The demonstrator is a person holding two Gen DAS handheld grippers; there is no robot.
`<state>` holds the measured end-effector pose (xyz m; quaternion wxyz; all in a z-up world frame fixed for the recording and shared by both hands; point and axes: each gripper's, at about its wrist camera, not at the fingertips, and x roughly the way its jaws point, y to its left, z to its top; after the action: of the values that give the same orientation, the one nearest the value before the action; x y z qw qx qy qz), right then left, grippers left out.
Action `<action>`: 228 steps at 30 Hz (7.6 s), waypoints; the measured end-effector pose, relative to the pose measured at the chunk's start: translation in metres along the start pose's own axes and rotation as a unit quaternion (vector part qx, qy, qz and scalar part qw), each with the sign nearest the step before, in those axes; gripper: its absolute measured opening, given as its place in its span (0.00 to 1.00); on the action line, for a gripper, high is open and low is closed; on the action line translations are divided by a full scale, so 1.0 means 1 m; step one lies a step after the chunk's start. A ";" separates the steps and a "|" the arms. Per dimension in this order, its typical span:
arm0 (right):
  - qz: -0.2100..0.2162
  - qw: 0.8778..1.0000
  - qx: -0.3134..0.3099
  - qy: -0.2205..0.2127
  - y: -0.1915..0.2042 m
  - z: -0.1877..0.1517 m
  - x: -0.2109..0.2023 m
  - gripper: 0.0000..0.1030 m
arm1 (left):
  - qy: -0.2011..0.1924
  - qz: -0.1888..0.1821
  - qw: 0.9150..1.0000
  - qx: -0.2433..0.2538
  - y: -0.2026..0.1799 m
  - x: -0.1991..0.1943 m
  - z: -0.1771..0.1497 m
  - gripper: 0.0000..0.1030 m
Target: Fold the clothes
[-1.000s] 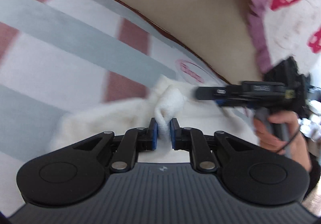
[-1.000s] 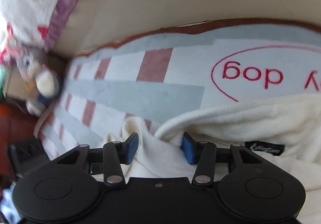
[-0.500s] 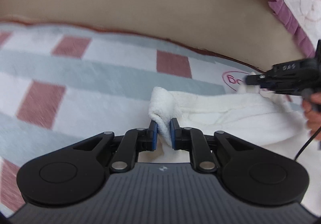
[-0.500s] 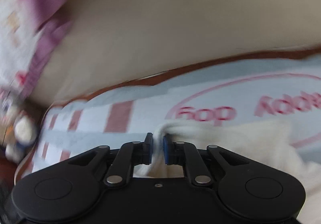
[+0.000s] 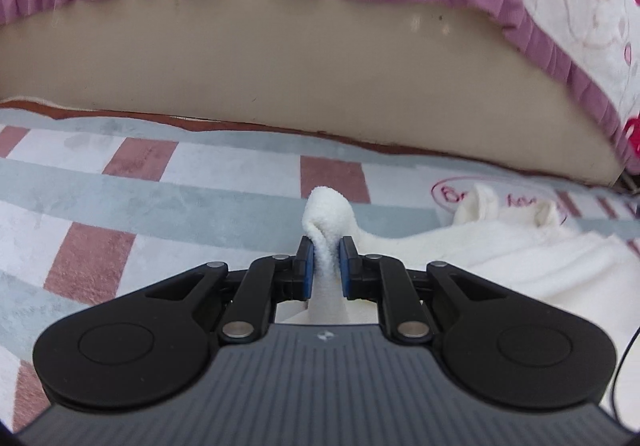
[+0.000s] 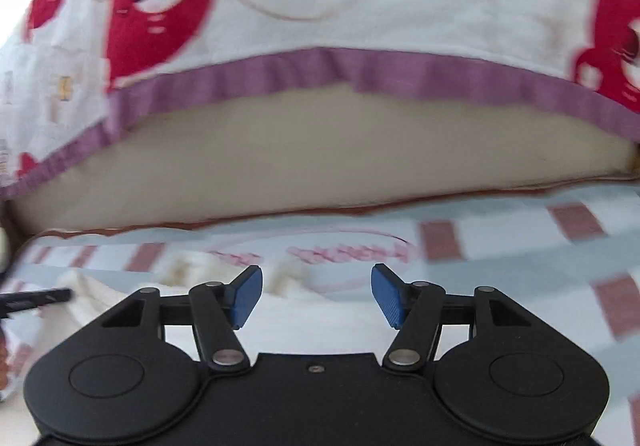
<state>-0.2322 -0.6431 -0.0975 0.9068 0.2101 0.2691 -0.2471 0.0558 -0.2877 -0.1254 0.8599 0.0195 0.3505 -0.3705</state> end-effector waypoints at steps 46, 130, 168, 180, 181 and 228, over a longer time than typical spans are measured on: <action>0.042 0.949 -0.286 0.128 0.126 -0.007 0.058 0.08 | 0.035 -0.059 0.994 -0.088 0.017 -0.010 0.018 0.10; -0.072 0.944 0.318 0.044 -0.097 -0.190 -0.203 0.56 | 0.180 -0.096 0.973 0.109 -0.245 -0.072 -0.124 0.34; 0.159 0.983 -0.030 -0.085 0.079 -0.047 -0.178 0.23 | 0.232 -0.117 0.942 0.211 -0.160 -0.108 -0.119 0.42; 0.264 0.933 -0.230 0.086 0.240 -0.077 -0.083 0.22 | 0.197 -0.045 0.979 0.004 -0.006 -0.121 -0.069 0.43; 0.256 0.929 -0.242 0.111 0.248 -0.094 -0.069 0.22 | 0.208 -0.030 0.978 -0.002 0.000 -0.114 -0.077 0.43; 0.208 0.848 -0.465 0.148 0.264 -0.156 -0.135 0.64 | 0.118 -0.183 0.976 -0.017 0.009 -0.159 -0.078 0.39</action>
<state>-0.2424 -0.3095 -0.0717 0.8778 -0.1513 0.4340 0.1351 -0.0605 -0.1595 -0.0877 0.7303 -0.0156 0.4534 -0.5107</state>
